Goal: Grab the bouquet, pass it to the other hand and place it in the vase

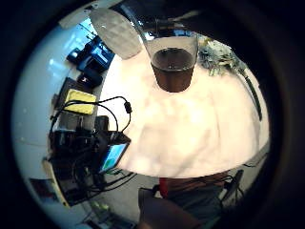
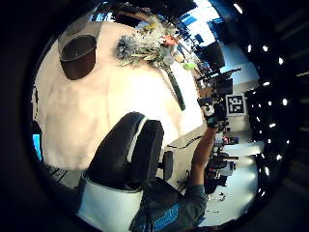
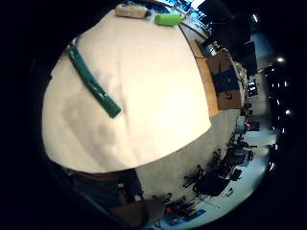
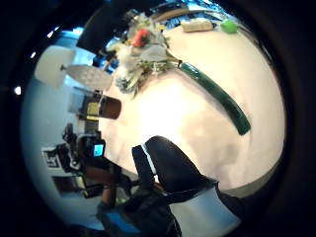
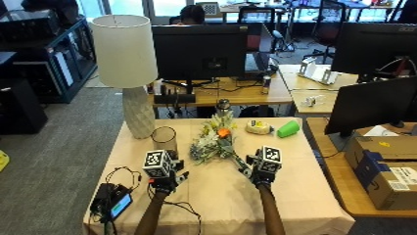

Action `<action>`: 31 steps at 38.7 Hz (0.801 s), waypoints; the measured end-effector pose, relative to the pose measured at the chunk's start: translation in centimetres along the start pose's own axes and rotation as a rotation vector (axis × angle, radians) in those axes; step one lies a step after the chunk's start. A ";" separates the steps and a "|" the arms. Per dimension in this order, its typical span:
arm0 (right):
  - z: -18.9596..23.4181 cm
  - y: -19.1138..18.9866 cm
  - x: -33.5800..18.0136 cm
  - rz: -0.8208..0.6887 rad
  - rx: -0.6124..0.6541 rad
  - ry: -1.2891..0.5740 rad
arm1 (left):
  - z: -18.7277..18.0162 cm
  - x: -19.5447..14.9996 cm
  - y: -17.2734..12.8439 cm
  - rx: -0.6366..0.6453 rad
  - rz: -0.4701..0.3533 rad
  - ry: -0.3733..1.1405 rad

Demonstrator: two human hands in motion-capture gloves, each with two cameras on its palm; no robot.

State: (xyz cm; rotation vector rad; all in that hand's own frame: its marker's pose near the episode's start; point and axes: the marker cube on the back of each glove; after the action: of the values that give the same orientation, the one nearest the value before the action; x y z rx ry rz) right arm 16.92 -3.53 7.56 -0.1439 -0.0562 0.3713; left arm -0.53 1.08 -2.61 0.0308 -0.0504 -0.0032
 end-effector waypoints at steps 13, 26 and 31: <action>-0.2 2.5 -1.5 0.038 -0.086 -0.038 | 0.9 0.2 -0.9 -0.025 0.001 -0.001; 3.3 2.4 -2.3 0.023 -0.218 -0.135 | 1.9 0.7 -1.3 -0.033 0.018 0.011; 3.8 2.6 -0.3 0.194 -0.173 0.016 | 1.5 0.8 -0.9 -0.039 0.008 0.012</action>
State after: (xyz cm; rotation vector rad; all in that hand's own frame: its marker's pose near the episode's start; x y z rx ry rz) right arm 15.35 -0.72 10.94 -0.3247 -0.0585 0.5588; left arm 0.23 0.12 -1.06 -0.0087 -0.0389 0.0039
